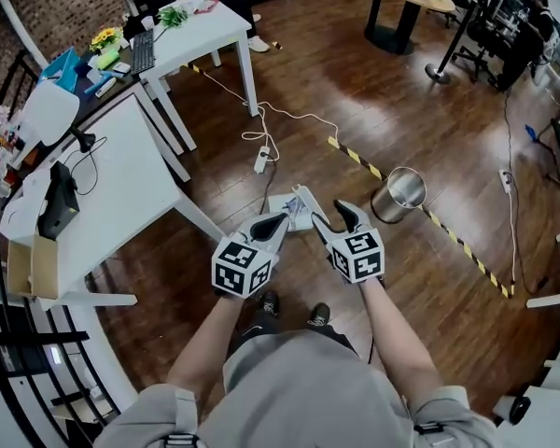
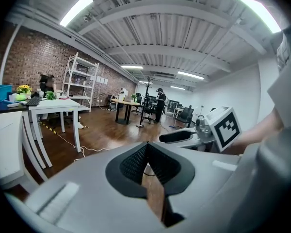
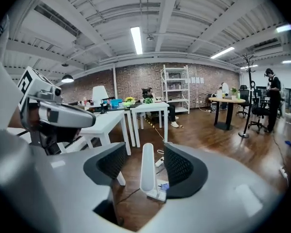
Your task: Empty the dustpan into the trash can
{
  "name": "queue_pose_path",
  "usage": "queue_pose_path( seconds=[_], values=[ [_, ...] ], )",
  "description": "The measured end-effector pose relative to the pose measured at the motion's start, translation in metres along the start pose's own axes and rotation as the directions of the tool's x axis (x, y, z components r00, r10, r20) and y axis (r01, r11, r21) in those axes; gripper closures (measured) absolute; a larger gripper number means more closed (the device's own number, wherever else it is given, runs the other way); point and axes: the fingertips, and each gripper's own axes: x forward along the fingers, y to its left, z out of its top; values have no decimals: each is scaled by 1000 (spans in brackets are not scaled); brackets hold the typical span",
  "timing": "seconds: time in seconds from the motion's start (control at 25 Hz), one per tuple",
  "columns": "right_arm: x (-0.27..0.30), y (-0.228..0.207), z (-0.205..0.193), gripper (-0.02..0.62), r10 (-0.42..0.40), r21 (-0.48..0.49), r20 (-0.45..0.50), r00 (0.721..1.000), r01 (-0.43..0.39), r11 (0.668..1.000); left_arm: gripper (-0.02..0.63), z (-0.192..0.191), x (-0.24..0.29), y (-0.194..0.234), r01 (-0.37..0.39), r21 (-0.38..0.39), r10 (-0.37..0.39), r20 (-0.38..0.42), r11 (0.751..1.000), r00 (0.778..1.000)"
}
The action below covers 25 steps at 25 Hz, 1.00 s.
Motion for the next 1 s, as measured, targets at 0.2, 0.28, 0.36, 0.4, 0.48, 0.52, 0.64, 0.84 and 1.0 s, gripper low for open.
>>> queue_pose_path(
  seconds=[0.2, 0.28, 0.36, 0.4, 0.48, 0.52, 0.64, 0.84, 1.0],
  values=[
    [53, -8, -38, 365, -26, 7, -128, 991, 27, 1000, 601, -16, 7, 20, 42, -10, -43, -45, 999, 998],
    [70, -11, -52, 365, -38, 11, -175, 984, 40, 999, 601, -20, 7, 29, 53, -19, -54, -62, 998, 997],
    [80, -15, -63, 370, -52, 0, -209, 977, 54, 999, 601, -23, 9, 36, 60, -25, -61, -74, 998, 995],
    [84, -17, -66, 396, -59, -10, -218, 974, 59, 998, 601, -24, 10, 39, 63, -25, -65, -77, 998, 995],
    [89, -17, -67, 473, -66, -28, -223, 973, 61, 998, 601, -26, 11, 46, 68, -25, -70, -84, 997, 994],
    [91, -16, -67, 474, -64, -33, -221, 973, 58, 998, 601, -27, 10, 50, 69, -26, -71, -88, 997, 994],
    [93, -14, -63, 479, -60, -37, -208, 976, 53, 998, 601, -26, 9, 59, 72, -35, -75, -93, 997, 993],
    [87, -20, -43, 482, -72, -25, -142, 987, 69, 997, 601, -22, 12, 65, 86, -33, -89, -93, 996, 992],
    [71, -23, -23, 482, -81, -6, -103, 991, 81, 997, 601, -21, 17, 62, 117, -26, -119, -100, 993, 988]
  ],
)
